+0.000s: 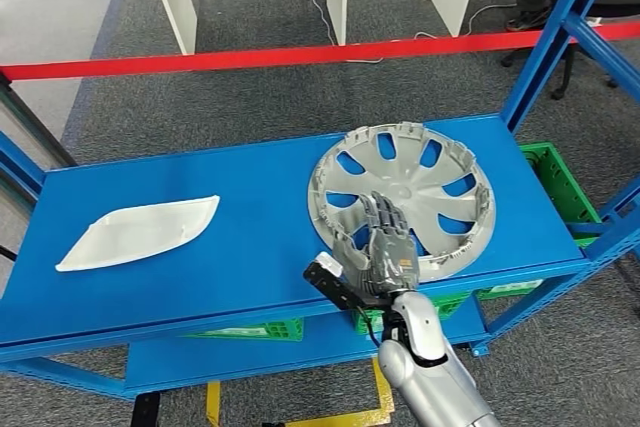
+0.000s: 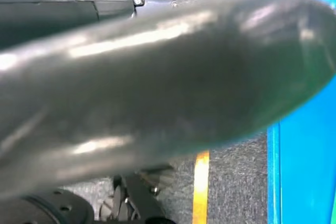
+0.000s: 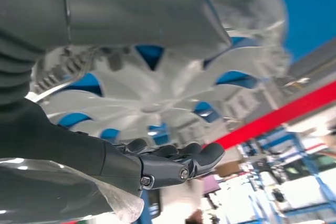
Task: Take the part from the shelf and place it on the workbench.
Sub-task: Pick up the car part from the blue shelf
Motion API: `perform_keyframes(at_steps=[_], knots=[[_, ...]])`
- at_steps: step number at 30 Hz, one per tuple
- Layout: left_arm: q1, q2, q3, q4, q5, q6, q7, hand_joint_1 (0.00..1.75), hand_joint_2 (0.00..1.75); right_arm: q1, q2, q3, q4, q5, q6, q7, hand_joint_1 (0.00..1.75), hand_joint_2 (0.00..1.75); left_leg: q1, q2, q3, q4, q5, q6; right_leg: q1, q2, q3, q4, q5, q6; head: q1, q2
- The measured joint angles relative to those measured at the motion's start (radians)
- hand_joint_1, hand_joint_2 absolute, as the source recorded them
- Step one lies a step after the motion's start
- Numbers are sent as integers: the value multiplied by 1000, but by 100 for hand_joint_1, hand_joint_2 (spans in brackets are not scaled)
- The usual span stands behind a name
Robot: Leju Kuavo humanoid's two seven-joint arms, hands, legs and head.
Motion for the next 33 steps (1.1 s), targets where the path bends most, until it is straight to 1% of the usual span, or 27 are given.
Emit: perform_keyframes(at_steps=[1, 2, 3, 4, 7, 8, 9, 10, 12, 13, 14, 15, 17, 18, 19, 21, 23, 24, 25, 26, 27, 28, 29, 30, 31, 32, 33], knots=[[1, 1, 3, 0, 1, 0, -2, 0, 0, 5, -2, -13, 0, 2, 0, 4, 0, 175, 2, 0, 31, -66, 38, 1, 0, 1, 2, 0, -1, 2, 0, 0], [2, 1, 6, 0, 3, 0, -4, 0, 0, 8, -4, -26, 0, 3, 0, 7, 0, 175, 2, 0, 64, -133, 66, 2, 2, 2, 3, 1, -3, 5, 0, 0], [1, 1, 9, 0, 4, 0, -6, 0, 0, 11, -6, -39, 0, 4, 0, 9, 0, 175, 2, -1, 89, -188, 82, 5, 3, 3, 2, 2, -5, 10, 0, 0], [2, 1, 11, 0, 5, -1, -8, 0, 0, 13, -8, -50, 0, 5, 0, 12, 0, 175, 0, -1, 102, -220, 87, 9, 5, 3, 0, 3, -5, 15, 1, 0], [5, 2, 18, 0, 8, -3, -11, 0, 0, 27, -18, -86, 0, 11, 5, 19, 0, 175, -3, -2, 105, -237, 84, 27, 3, 4, -5, 2, -6, 32, 1, 0], [6, 2, 20, 0, 8, -3, -12, 0, 0, 32, -22, -100, 0, 11, 8, 20, 0, 175, -3, -2, 106, -239, 86, 36, 2, 3, -10, 12, -16, 38, 1, 0], [6, 3, 22, 0, 8, -3, -12, 0, 0, 35, -27, -113, 0, 11, 10, 21, 0, 175, -2, -2, 107, -243, 88, 43, 1, 3, -25, 42, -35, 41, 3, 0], [6, 4, 23, 0, 8, -3, -12, 0, 0, 38, -31, -124, 0, 11, 13, 20, 0, 175, -2, -1, 108, -245, 89, 48, 0, 2, -51, 93, -63, 44, 4, 0], [6, 4, 25, 0, 8, -4, -12, 0, 0, 44, -39, -139, 0, 9, 16, 20, 0, 175, -5, -1, 107, -244, 88, 54, 1, 2, -118, 232, -122, 45, 7, 0], [7, 5, 25, 0, 8, -4, -12, 0, 0, 49, -42, -145, 0, 6, 19, 19, 0, 175, -7, 0, 107, -244, 88, 55, 1, 2, -142, 281, -135, 45, 7, 0], [7, 5, 26, 0, 8, -4, -12, 0, 0, 55, -44, -152, 0, 0, 23, 16, 0, 175, -8, -1, 108, -244, 88, 55, 1, 2, -151, 294, -128, 44, 7, 0], [7, 6, 28, 0, 8, -4, -12, 0, 0, 59, -46, -159, 1, -7, 28, 11, 0, 175, -10, -1, 109, -244, 87, 56, 1, 2, -139, 265, -103, 42, 7, 0], [7, 6, 31, 0, 8, -5, -13, 0, 0, 62, -49, -177, 1, -23, 37, 1, 0, 175, -12, -1, 112, -243, 86, 54, 3, 1, -71, 126, -36, 33, 7, 0], [7, 6, 33, 0, 9, -6, -14, 0, 0, 62, -51, -185, 1, -30, 41, -3, 0, 175, -13, -1, 113, -242, 84, 52, 5, 1, -38, 62, -15, 30, 6, 0], [6, 6, 35, 0, 9, -6, -15, 0, 0, 63, -54, -193, 1, -34, 43, -6, 0, 175, -15, -1, 113, -241, 84, 49, 6, 0, -15, 20, -5, 27, 6, 0], [6, 7, 39, 0, 9, -6, -15, 0, 0, 66, -62, -208, 1, -39, 50, -8, 0, 175, -15, -2, 113, -242, 85, 40, 11, 1, -1, 0, -4, 22, 5, 0], [7, 9, 43, 0, 9, -4, -16, 0, 0, 67, -72, -227, 1, -42, 64, -9, 0, 175, -12, -2, 114, -237, 79, 30, 8, -1, 5, -6, 0, 13, 5, 0], [7, 11, 45, 0, 9, -4, -16, 0, 0, 67, -77, -237, 1, -44, 74, -9, 0, 175, -11, -2, 107, -217, 63, 24, 5, -3, 8, -9, 3, 7, 3, 0], [7, 13, 47, 0, 9, -3, -16, 0, 0, 67, -81, -247, 2, -47, 85, -9, 0, 175, -10, -2, 91, -177, 37, 19, 2, -5, 11, -12, 4, 3, 2, 0], [8, 15, 49, 0, 9, -3, -16, 0, 0, 67, -85, -256, 2, -50, 94, -9, 0, 175, -8, -1, 67, -116, 3, 14, 2, -7, 12, -13, 4, 0, 0, 0], [9, 16, 52, 0, 8, -3, -16, 0, 0, 68, -90, -264, 4, -53, 103, -9, 17, 175, -5, -1, 38, -46, -31, 10, 1, -8, 12, -12, 4, -1, 0, 0], [10, 17, 53, 0, 8, -3, -16, 0, 0, 68, -93, -271, 6, -57, 113, -9, 61, 175, -2, -1, 16, 11, -52, 7, 1, -8, 12, -12, 4, -1, 0, 0], [11, 18, 55, 0, 7, -3, -16, 0, 0, 68, -96, -276, 10, -62, 127, -9, 104, 175, 0, -1, 6, 39, -55, 4, 1, -7, 13, -12, 4, -1, 0, 0], [11, 20, 56, 0, 6, -3, -16, 0, 0, 66, -99, -279, 13, -69, 143, -9, 148, 175, 3, -1, 15, 28, -40, 3, 0, -6, 14, -12, 4, 0, 0, 0], [11, 22, 57, 0, 4, -3, -16, 0, 0, 62, -101, -281, 17, -78, 164, -9, 175, 175, 6, 0, 43, -21, -9, 1, -1, -4, 16, -12, 4, 1, 0, 0], [11, 23, 57, 0, 2, -4, -16, 0, 0, 57, -103, -283, 22, -88, 184, -10, 175, 175, 9, 0, 80, -93, 23, -1, -1, -2, 19, -11, 4, 5, 0, 0], [9, 24, 57, 0, 0, -4, -16, 0, 0, 50, -107, -286, 27, -98, 203, -11, 175, 175, 11, -1, 115, -161, 44, -1, 1, 2, 19, -9, 3, 11, -1, 0]])
